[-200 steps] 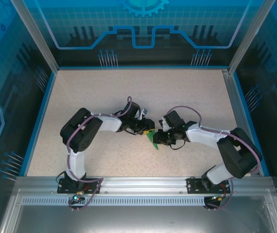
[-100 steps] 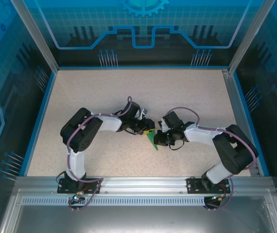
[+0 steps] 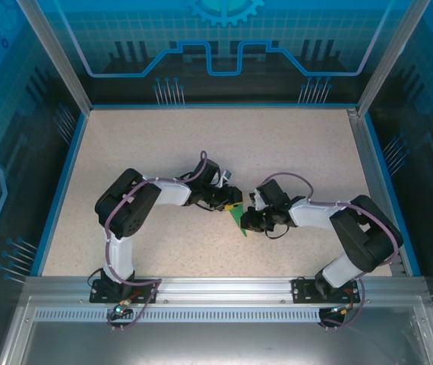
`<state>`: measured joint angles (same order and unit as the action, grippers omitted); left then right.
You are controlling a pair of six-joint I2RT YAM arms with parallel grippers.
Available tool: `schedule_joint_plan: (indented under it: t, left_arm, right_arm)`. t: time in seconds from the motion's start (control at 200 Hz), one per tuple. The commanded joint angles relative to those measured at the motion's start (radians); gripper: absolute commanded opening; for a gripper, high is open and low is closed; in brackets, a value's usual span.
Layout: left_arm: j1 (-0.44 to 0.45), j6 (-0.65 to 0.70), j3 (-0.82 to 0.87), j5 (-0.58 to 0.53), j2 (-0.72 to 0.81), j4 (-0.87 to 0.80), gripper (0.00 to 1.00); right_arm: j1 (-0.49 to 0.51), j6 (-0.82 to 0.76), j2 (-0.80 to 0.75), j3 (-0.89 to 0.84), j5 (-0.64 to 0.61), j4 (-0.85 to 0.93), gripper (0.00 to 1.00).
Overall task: Fold a paper plane with a square sheet of paper (pick it up from the middle)
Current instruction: Fold the wing for the fifth time at the center of the table.
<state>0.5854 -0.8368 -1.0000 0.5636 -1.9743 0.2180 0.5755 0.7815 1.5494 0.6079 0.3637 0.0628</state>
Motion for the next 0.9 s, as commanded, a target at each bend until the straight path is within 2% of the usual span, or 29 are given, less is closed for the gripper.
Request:
schedule_joint_plan:
  t: [0.0, 0.175, 0.305, 0.52, 0.895]
  left_arm:
    - [0.0, 0.025, 0.006, -0.034, -0.057, -0.082, 0.42]
    - [0.0, 0.025, 0.001, -0.03, -0.061, -0.084, 0.42]
    - [0.0, 0.025, 0.003, -0.029, -0.06, -0.085, 0.42]
    - [0.0, 0.026, 0.003, -0.029, -0.06, -0.085, 0.42]
    - [0.001, 0.027, 0.002, -0.028, -0.061, -0.087, 0.42]
  right_arm:
    - [-0.002, -0.003, -0.05, -0.022, -0.017, 0.095, 0.17]
    - [-0.001, -0.016, -0.039, -0.022, 0.004, 0.091, 0.19]
    - [0.0, -0.016, -0.018, -0.019, 0.005, 0.092, 0.15]
    - [0.013, -0.036, 0.006, 0.015, -0.073, 0.193, 0.12]
    - [0.019, -0.029, -0.09, 0.047, -0.075, 0.201, 0.15]
